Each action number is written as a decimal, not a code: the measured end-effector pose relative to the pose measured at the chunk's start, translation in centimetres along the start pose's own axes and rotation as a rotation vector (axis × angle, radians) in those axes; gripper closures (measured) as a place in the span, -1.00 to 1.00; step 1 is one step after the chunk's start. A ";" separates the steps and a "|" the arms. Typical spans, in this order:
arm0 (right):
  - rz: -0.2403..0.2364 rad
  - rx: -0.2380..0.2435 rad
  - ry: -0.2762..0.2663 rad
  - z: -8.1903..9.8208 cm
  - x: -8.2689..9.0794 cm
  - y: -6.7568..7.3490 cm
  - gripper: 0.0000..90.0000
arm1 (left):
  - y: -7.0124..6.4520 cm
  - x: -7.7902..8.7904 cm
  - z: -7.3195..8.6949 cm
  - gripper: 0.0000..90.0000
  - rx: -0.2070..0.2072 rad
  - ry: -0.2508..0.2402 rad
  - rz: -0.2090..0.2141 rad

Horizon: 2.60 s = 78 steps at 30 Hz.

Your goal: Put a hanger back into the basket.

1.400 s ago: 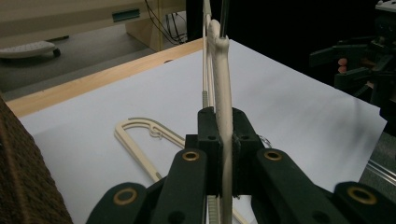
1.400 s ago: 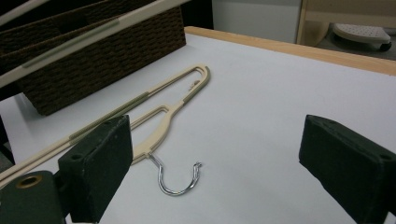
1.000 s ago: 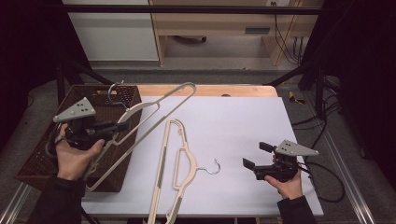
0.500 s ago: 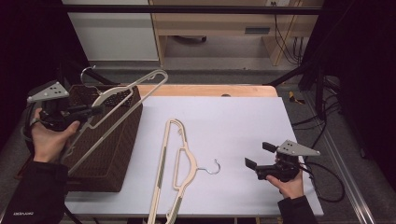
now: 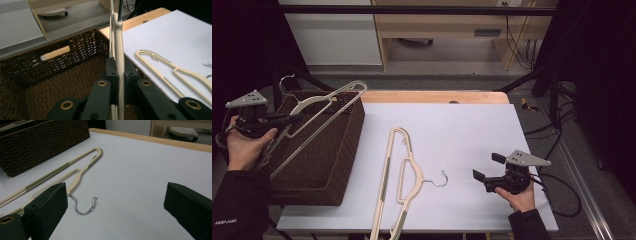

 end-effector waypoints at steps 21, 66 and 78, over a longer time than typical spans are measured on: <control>0.002 0.010 0.020 0.2 -0.3 0.0 -0.88 | 2.0 -1.1 3.4 0.90 0.015 0.093 -0.061; -0.026 0.050 -0.055 -1.6 -0.5 1.3 -0.79 | -11.5 -1.2 4.4 -0.66 0.001 -0.194 0.060; -0.050 0.047 -0.039 -1.2 -1.2 1.8 -0.82 | -18.0 -4.5 6.4 -0.68 -0.060 -0.154 0.164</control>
Point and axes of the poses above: each handheld gripper's, and its own axes: x roughly backward along the jaws, z roughly out of its underside, y roughly to its left, the point moved 4 cm from there along -x, roughly forward along the jaws, and after that the axes turned 3 degrees about x, right-handed, at the moved point
